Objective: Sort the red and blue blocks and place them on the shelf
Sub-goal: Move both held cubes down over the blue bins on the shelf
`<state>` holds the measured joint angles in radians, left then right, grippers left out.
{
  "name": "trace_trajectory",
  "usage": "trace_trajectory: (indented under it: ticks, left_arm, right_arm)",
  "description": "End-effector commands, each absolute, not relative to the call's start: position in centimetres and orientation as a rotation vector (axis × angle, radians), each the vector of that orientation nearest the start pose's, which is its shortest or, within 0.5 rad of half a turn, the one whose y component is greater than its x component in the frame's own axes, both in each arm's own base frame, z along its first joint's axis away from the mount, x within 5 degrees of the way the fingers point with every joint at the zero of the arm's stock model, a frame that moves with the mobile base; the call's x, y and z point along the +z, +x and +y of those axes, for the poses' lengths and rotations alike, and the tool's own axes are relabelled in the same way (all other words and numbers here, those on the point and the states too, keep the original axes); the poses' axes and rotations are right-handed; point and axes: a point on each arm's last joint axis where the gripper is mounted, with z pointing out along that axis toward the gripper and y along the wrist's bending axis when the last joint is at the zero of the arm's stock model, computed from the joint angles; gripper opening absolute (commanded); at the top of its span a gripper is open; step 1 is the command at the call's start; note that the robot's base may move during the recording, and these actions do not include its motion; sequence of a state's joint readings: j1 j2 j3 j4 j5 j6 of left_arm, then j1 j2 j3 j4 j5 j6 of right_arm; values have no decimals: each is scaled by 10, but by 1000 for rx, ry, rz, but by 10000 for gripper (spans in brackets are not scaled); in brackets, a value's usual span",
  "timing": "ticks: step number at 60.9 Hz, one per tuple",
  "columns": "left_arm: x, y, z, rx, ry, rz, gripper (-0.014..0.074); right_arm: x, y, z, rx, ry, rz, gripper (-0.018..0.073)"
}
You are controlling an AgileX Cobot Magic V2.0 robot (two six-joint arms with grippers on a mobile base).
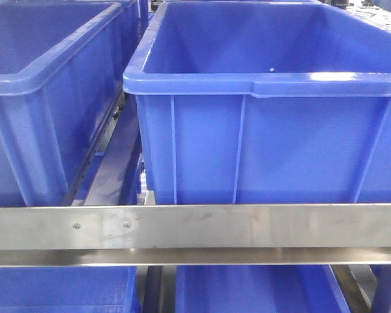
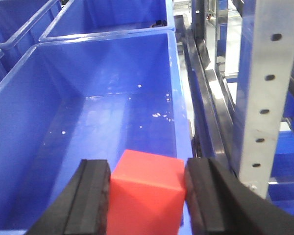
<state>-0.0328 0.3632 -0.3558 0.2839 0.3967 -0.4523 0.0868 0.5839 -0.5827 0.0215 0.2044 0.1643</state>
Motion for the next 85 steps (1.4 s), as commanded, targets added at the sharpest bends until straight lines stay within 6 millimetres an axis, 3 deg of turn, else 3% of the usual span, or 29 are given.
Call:
trace_trajectory:
  ticks: [1, 85]
  left_arm:
    - [290, 87, 5, -75, -193, 1759, 122]
    - [291, 87, 5, -76, -191, 1755, 122]
  right_arm:
    - [361, 123, 10, 199, 71, 1571, 48]
    - [361, 123, 10, 199, 71, 1570, 48]
